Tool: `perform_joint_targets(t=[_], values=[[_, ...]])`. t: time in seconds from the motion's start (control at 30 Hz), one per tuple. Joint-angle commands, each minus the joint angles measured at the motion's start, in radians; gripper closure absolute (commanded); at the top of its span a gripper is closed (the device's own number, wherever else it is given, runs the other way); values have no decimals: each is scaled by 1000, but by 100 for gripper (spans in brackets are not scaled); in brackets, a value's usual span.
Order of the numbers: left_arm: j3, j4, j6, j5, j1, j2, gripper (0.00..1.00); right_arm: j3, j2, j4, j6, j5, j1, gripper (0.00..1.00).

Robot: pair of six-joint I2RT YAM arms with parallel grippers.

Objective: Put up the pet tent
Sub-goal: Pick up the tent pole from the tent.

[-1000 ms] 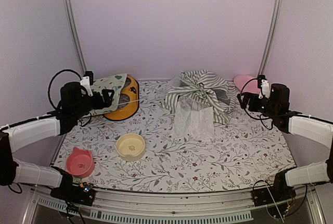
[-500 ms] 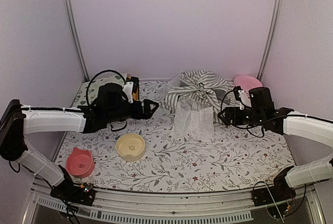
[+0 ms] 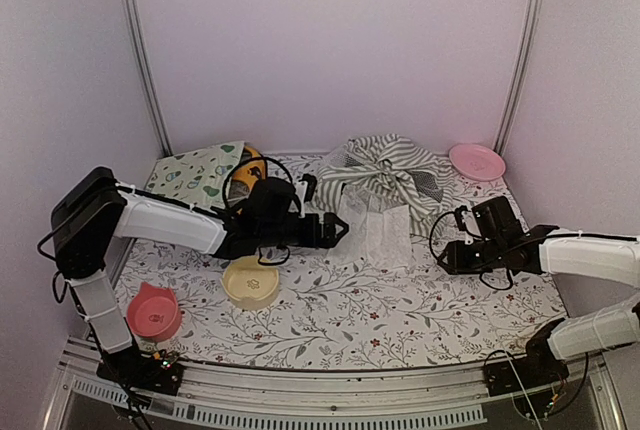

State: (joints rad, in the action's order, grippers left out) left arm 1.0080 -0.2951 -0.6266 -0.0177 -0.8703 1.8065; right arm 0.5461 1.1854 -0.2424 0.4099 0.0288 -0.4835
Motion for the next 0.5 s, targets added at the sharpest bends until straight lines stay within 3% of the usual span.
perform_joint_targets(t=[0.0,0.1,0.47], values=[[18,-59,-33,-5,-12,20,2,37,60,34,18,71,-9,70],[8,-78,-32,-21,-12,28,5,96,77,39,27,127,-28,99],[-28,-268,-18,-114,-27,34,25,342,106,197,166,255,-233,100]])
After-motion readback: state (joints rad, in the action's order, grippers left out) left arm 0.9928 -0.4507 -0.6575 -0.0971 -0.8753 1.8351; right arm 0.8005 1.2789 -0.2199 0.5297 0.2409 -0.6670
